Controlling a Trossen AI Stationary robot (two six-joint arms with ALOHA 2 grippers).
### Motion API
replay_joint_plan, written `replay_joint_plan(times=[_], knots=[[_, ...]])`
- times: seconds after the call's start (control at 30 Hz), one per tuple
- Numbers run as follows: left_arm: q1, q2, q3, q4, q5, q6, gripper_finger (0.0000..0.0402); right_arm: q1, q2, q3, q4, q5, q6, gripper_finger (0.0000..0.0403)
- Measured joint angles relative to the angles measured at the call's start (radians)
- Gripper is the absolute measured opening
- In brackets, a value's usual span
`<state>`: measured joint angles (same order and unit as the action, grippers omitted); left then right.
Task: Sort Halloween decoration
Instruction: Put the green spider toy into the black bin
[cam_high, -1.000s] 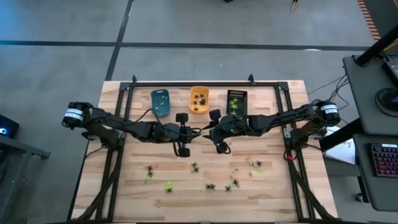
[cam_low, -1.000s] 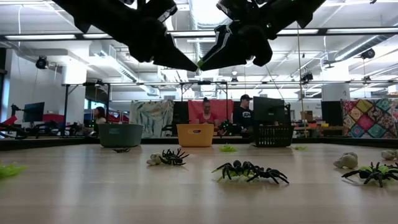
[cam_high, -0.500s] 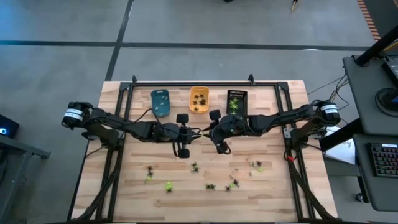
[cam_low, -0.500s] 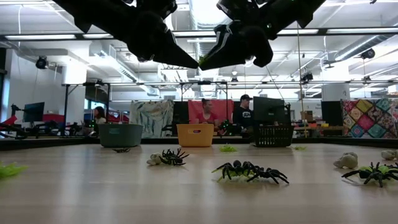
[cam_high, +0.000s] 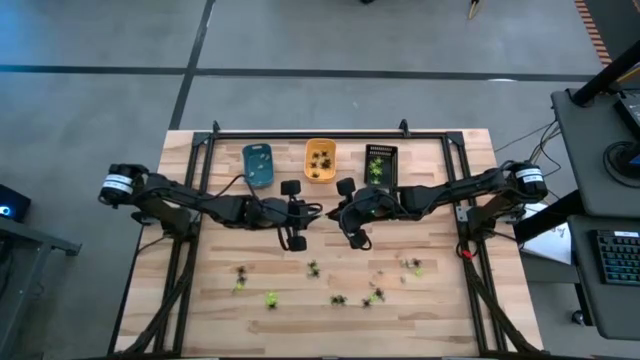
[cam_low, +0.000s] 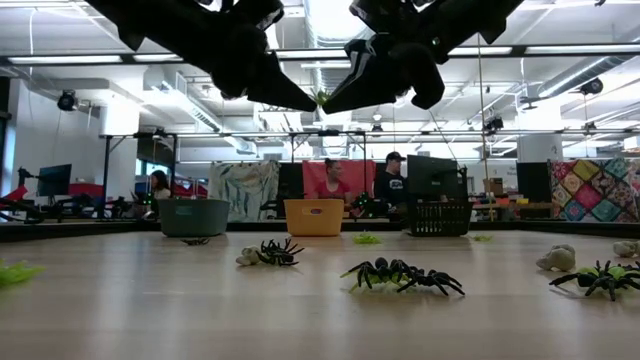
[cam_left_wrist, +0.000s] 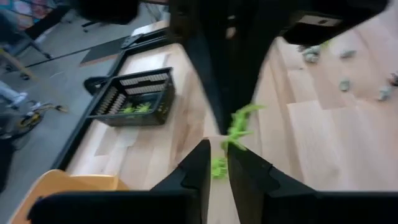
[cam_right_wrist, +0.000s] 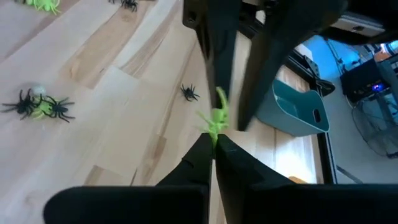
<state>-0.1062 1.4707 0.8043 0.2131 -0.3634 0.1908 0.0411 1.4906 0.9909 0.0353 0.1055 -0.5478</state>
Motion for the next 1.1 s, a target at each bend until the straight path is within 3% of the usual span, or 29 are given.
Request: replay_joint_plan(times=[0.27,0.6,0.67,0.83,1.1], knots=[[0.001,-0.014,0.0,-0.019,-0.022,0.009,0.0071,-0.023,0.0,0.0,0.0,-0.001,0.108,0.0008],[0.004,-0.021,0.0,-0.12,-0.024,0.008,0.0074,-0.064,-0.016,0.0,-0.017,0.0,0.172,0.0008],[0.005,-0.028,0.0,-0.153,-0.039,0.004,0.0074,-0.087,-0.024,0.0,-0.047,0.039,0.219,0.0008],[0.005,-0.045,0.0,-0.224,-0.084,-0.023,0.0074,-0.204,-0.045,0.001,-0.222,0.205,0.376,0.0008],[0.005,-0.048,0.0,-0.238,-0.084,-0.054,0.0074,-0.491,-0.009,0.001,-0.518,0.208,0.642,0.0009]])
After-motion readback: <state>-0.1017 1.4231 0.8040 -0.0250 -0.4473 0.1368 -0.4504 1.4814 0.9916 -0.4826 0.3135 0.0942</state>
